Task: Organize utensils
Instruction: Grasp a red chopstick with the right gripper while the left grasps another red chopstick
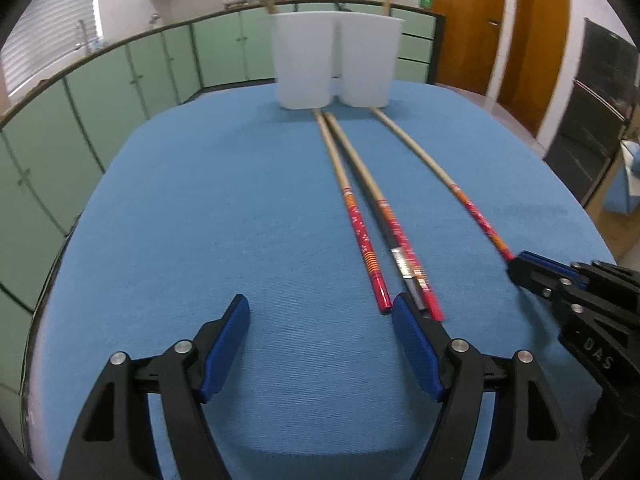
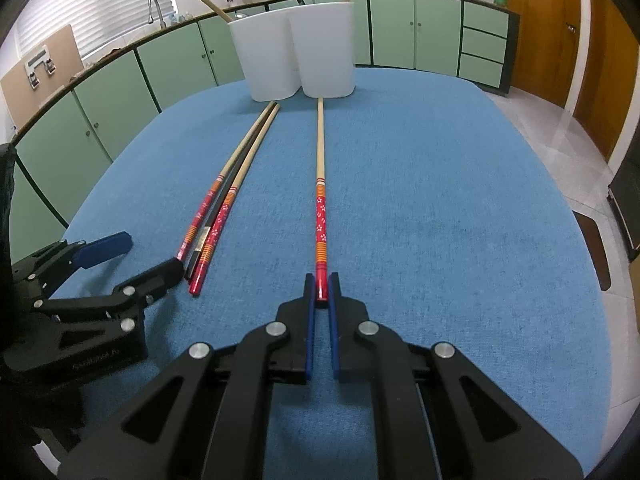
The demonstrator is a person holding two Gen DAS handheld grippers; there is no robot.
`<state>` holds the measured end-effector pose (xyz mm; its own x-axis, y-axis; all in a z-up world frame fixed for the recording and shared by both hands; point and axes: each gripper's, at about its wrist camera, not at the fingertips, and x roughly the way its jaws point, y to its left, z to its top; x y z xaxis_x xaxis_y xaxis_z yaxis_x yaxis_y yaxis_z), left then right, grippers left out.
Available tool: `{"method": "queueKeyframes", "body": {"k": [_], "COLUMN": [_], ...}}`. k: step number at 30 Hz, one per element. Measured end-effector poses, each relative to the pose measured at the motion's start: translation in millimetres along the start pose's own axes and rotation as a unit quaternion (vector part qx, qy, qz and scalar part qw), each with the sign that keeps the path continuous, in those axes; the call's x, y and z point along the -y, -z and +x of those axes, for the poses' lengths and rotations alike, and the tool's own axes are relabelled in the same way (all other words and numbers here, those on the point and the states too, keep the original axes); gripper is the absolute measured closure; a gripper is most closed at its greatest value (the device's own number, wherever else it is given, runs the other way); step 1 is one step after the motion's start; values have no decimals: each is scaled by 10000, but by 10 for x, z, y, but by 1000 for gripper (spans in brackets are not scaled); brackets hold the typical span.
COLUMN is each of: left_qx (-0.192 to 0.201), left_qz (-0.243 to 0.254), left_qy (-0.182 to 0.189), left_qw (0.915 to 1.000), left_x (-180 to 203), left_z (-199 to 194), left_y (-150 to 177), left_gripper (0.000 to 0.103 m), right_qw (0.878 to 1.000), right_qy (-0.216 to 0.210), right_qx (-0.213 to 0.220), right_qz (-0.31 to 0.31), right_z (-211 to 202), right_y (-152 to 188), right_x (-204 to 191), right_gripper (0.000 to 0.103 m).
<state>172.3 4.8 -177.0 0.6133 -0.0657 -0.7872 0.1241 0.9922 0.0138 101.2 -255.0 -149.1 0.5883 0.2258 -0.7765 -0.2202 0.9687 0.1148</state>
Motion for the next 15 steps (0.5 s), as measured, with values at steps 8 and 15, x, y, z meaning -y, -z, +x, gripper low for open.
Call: {"method": "queueKeyframes", "body": {"k": [8, 15], "left_qx": [36, 18], "left_qz": [-134, -37], "left_qy": [23, 84], "left_qw": [9999, 10000], "left_x": [-110, -41], "left_z": [-12, 21], "left_y": [0, -34], "left_gripper": [30, 41], "right_qw": [9999, 10000], "right_qy": [37, -23], "right_qx": [1, -11], "right_qz": [-103, -44], "right_z": [2, 5], "right_y": [-1, 2], "right_x": [-26, -12], "right_gripper": [94, 94]}}
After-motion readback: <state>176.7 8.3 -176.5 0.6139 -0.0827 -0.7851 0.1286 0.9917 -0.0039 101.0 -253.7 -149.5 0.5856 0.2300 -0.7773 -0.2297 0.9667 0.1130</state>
